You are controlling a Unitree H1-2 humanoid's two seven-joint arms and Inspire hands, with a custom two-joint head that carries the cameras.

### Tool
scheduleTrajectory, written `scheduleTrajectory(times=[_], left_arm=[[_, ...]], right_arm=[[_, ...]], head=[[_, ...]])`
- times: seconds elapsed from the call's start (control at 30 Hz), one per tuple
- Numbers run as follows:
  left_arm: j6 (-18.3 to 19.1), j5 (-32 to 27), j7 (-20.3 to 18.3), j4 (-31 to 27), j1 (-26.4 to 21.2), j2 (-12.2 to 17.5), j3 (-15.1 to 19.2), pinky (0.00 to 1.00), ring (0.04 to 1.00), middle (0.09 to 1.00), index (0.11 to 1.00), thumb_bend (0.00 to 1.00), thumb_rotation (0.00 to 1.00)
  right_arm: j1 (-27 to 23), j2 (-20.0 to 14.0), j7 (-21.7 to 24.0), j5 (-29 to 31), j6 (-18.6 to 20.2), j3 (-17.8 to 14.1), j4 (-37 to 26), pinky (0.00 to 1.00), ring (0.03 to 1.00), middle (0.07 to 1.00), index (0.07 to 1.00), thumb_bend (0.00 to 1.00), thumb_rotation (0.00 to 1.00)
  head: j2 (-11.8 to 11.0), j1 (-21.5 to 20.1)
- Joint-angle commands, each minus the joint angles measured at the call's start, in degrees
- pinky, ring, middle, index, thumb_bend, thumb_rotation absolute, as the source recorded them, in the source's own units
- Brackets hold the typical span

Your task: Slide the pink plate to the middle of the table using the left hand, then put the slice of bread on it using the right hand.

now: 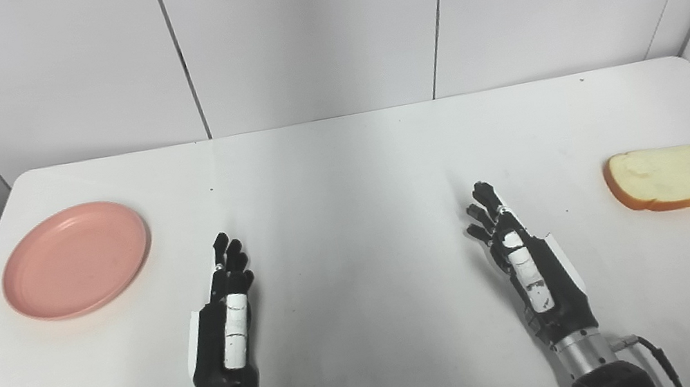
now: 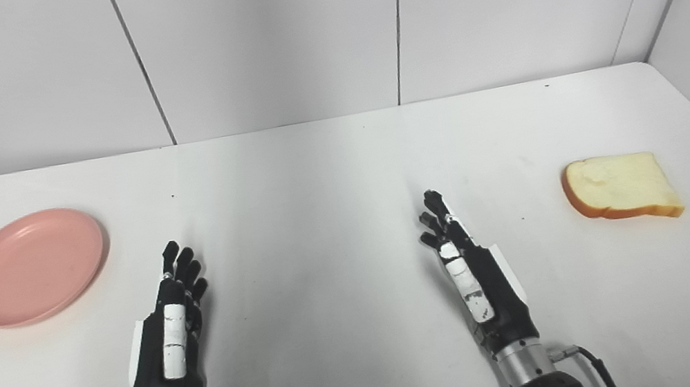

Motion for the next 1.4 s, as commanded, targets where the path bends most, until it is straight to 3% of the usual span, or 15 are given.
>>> scheduleTrajectory(times=[0.0,0.13,0.4,0.7,1.07,1.37], left_arm=[[-3.3,0.3,0.3,0.3,-1.3,-0.8,-0.4,1.00,1.000,1.000,1.000,0.81,0.89],[-6.0,1.2,0.8,2.8,-1.2,-1.5,-0.6,1.00,1.000,1.000,1.000,0.79,0.89],[-11.5,3.4,1.7,9.0,-1.8,-2.6,-1.5,1.00,1.000,1.000,1.000,0.78,0.90],[-16.3,5.0,3.2,14.4,-2.7,-3.3,-1.7,1.00,1.000,1.000,1.000,0.78,0.90],[-19.7,5.5,4.0,18.8,-3.5,-2.8,-1.6,1.00,1.000,1.000,1.000,0.77,0.92],[-22.9,5.4,4.2,20.7,-4.0,-1.9,-1.0,1.00,1.000,1.000,1.000,0.76,0.93]], right_arm=[[1.1,-0.9,0.9,0.8,-3.2,-0.8,3.3,0.94,0.958,0.981,0.967,0.90,1.00],[1.2,-1.8,1.6,1.5,-5.8,-1.2,6.0,0.94,0.962,0.984,0.970,0.87,1.00],[0.9,-3.5,3.4,3.9,-10.2,-2.6,11.7,0.93,0.946,0.979,0.970,0.87,1.00],[-0.3,-4.6,5.1,5.0,-14.2,-3.0,17.8,0.94,0.945,0.973,0.964,0.88,1.00],[-1.6,-4.2,5.7,5.3,-16.4,-2.9,22.1,0.95,0.940,0.965,0.964,0.86,1.00],[-1.9,-3.4,5.3,4.6,-16.9,-2.5,23.5,0.94,0.924,0.946,0.957,0.84,1.00]], head=[[-0.2,0.3],[-4.0,5.4],[-8.6,9.0],[-12.5,10.1],[-16.4,9.7],[-18.2,8.5]])
